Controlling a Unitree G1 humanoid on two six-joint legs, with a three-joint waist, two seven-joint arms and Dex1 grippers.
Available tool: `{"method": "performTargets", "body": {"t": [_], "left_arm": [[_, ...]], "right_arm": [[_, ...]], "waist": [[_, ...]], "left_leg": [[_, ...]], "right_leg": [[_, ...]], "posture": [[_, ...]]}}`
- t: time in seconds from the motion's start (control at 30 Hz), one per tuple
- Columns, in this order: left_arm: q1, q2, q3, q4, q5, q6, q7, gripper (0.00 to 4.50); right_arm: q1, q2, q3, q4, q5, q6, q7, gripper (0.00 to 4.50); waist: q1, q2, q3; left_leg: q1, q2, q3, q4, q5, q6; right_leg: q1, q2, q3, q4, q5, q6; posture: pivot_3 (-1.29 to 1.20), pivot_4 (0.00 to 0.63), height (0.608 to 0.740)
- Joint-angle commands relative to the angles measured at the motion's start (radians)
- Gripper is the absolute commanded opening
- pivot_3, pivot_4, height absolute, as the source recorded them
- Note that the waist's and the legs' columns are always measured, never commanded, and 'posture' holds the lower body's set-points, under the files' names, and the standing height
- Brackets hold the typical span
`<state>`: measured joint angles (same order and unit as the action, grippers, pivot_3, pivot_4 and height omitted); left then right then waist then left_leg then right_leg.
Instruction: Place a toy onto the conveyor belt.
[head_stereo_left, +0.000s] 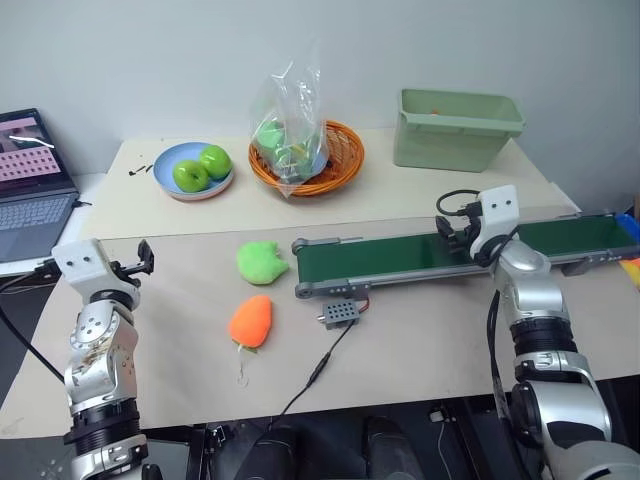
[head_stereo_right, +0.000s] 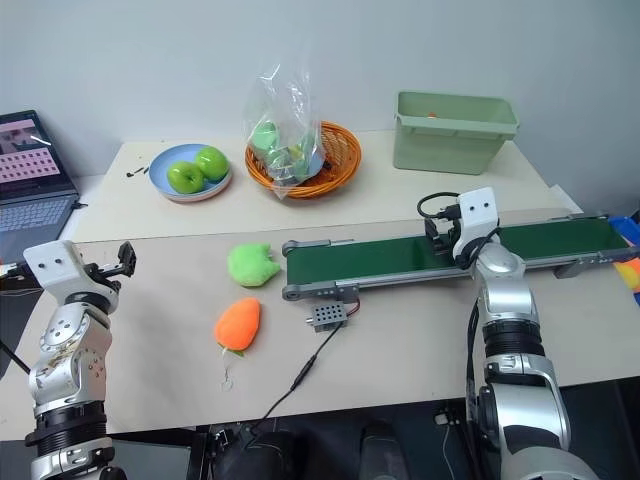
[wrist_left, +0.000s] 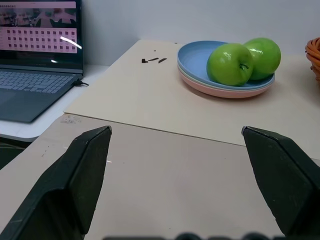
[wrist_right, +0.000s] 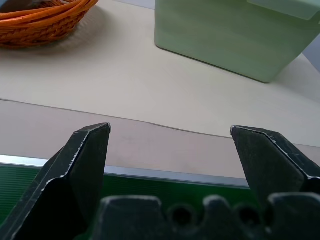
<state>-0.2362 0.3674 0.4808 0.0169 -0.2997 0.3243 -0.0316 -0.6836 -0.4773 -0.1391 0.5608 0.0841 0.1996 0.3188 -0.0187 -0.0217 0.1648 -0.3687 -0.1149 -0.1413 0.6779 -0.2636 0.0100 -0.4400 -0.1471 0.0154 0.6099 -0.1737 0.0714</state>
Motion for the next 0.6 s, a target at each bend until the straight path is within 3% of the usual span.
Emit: {"method": "performTargets", "body": {"t": [0.03, 0.13, 0.23, 0.37, 0.47, 0.6], "left_arm": [[-0.016, 0.011, -0.015, -0.031, 0.007, -0.028, -0.014, 4.48], [-0.022, 0.013, -0.042, -0.016, 0.017, -0.022, -0.029, 4.48], [-0.023, 0.011, -0.047, -0.010, 0.014, -0.025, -0.033, 4.48], [-0.020, 0.005, -0.055, -0.005, 0.014, -0.027, -0.033, 4.48], [-0.022, 0.003, -0.060, -0.001, 0.014, -0.028, -0.034, 4.48], [-0.022, 0.002, -0.066, -0.001, 0.015, -0.029, -0.039, 4.48]], "right_arm": [[-0.012, -0.014, -0.026, -0.024, 0.009, -0.026, -0.004, 4.50], [-0.015, -0.016, 0.036, -0.055, -0.001, -0.007, 0.086, 4.50], [0.012, -0.008, 0.091, -0.210, 0.078, 0.018, 0.277, 4.50], [0.131, -0.085, 0.190, -0.613, 0.295, 0.115, 0.645, 4.50], [0.205, -0.166, 0.239, -0.821, 0.414, 0.173, 0.822, 4.50], [0.228, -0.208, 0.288, -0.911, 0.437, 0.201, 0.887, 4.50]], "waist": [[0.000, 0.000, 0.000], [0.001, 0.000, 0.000], [-0.006, 0.000, 0.000], [-0.004, 0.000, 0.000], [0.002, 0.000, 0.000], [0.008, -0.001, 0.000]], "left_leg": [[0.000, 0.000, 0.000, 0.000, 0.000, 0.000], [0.000, 0.000, 0.001, 0.000, 0.000, 0.000], [0.000, 0.001, 0.002, 0.000, 0.000, 0.001], [0.000, 0.005, 0.003, 0.000, -0.004, 0.003], [0.000, 0.008, 0.002, 0.002, -0.008, 0.002], [0.000, 0.008, 0.003, 0.003, -0.009, 0.003]], "right_leg": [[0.000, 0.000, 0.000, 0.000, 0.000, 0.000], [0.000, 0.000, 0.000, 0.000, 0.000, 0.000], [-0.001, 0.000, 0.001, 0.000, 0.000, 0.000], [-0.001, 0.004, 0.001, -0.001, 0.000, 0.000], [0.000, 0.007, 0.001, -0.002, 0.000, 0.000], [0.000, 0.008, 0.001, -0.003, 0.000, -0.001]], "posture": [[0.00, 0.150, 0.740], [0.00, 0.150, 0.740], [0.00, 0.150, 0.740], [0.00, 0.150, 0.740], [0.00, 0.150, 0.740], [0.00, 0.150, 0.740]]}}
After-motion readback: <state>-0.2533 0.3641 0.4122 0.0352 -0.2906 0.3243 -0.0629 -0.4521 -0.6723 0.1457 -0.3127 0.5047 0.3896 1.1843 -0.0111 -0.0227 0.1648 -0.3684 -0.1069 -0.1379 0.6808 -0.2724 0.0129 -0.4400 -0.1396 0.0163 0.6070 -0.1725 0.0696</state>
